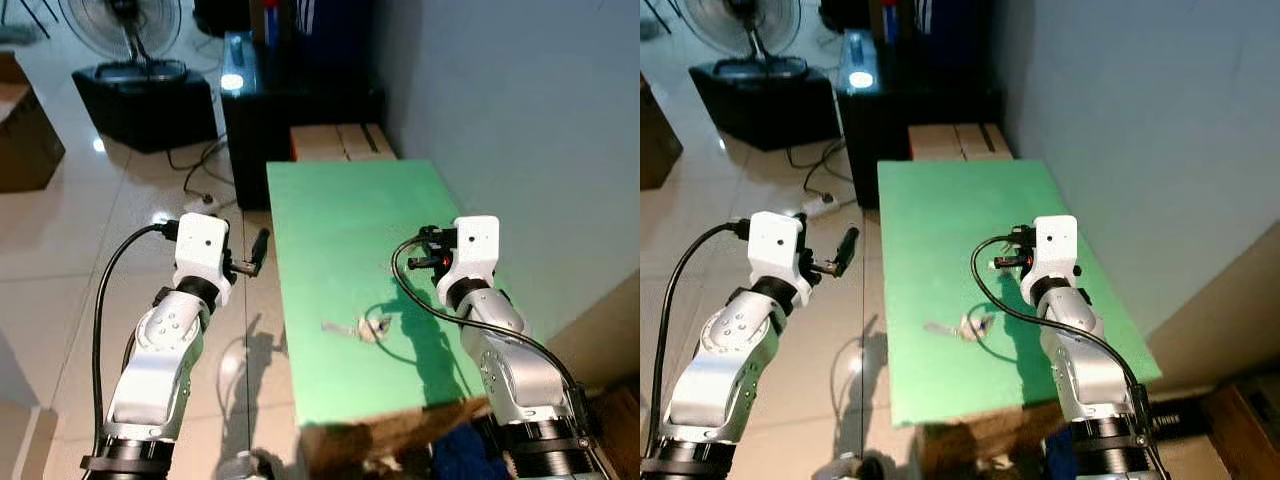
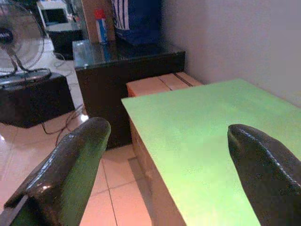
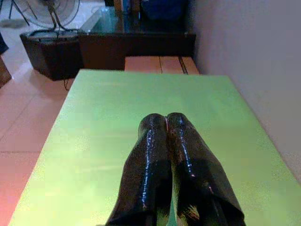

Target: Hang keys on a hook

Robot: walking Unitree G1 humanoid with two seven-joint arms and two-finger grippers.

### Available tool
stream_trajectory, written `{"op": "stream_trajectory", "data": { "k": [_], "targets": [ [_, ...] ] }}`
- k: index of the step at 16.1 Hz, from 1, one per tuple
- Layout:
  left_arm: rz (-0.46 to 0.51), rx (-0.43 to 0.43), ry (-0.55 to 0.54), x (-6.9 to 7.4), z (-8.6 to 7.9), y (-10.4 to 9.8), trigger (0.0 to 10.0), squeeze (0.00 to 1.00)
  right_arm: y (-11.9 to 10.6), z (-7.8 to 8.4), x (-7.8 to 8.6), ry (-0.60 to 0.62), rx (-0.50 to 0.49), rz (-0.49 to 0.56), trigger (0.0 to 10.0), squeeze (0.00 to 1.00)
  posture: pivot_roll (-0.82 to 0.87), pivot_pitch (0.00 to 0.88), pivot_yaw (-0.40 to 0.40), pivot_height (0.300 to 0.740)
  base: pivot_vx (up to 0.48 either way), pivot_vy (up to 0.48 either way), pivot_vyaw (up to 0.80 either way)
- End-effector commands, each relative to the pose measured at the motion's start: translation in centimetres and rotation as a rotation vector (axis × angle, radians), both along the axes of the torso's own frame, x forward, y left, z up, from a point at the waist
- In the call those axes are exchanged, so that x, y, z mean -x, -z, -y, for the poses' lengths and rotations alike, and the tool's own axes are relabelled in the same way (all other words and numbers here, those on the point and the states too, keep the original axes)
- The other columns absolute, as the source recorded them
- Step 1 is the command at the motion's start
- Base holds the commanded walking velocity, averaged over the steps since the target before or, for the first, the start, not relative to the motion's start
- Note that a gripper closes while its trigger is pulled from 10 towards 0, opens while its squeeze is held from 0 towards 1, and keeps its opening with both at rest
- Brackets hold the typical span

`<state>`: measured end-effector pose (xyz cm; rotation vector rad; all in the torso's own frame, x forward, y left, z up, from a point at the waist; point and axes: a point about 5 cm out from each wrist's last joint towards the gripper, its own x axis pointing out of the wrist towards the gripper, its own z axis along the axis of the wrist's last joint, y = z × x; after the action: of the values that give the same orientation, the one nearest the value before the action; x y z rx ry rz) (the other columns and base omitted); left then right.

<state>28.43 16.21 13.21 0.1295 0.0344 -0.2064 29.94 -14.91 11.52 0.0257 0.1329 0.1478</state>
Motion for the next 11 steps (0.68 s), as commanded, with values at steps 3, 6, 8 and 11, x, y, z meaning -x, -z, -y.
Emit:
{"op": "stream_trajectory", "data": {
  "k": [3, 6, 8, 11],
  "targets": [
    [0.001, -0.023, -0.003, -0.31, 0.02, 0.02, 10.0, 0.00, 0.41, 0.52, 0.25, 0.017, 0.011, -0.013, 10.0, 0.00, -0.08, 0.000, -0.037, 0.740, -0.304, 0.000, 0.00],
    [0.004, -0.023, 0.002, -0.31, 0.50, 0.01, 10.0, 0.00, 0.40, 0.89, 0.35, 0.015, 0.015, -0.016, 10.0, 0.00, -0.08, 0.000, -0.039, 0.740, -0.309, 0.000, 0.00],
    [0.001, -0.028, 0.006, -0.24, 0.62, 0.14, 10.0, 0.00, 0.38, 0.91, 0.34, 0.012, 0.019, -0.016, 10.0, 0.00, -0.08, 0.000, -0.036, 0.740, -0.304, 0.000, 0.00],
    [0.002, -0.040, 0.008, -0.47, 0.56, 0.08, 10.0, 0.00, 0.58, 0.66, 0.36, -0.008, 0.055, -0.015, 10.0, 0.00, -0.08, 0.000, -0.027, 0.740, 0.000, 0.000, 0.00]
  ]
}}
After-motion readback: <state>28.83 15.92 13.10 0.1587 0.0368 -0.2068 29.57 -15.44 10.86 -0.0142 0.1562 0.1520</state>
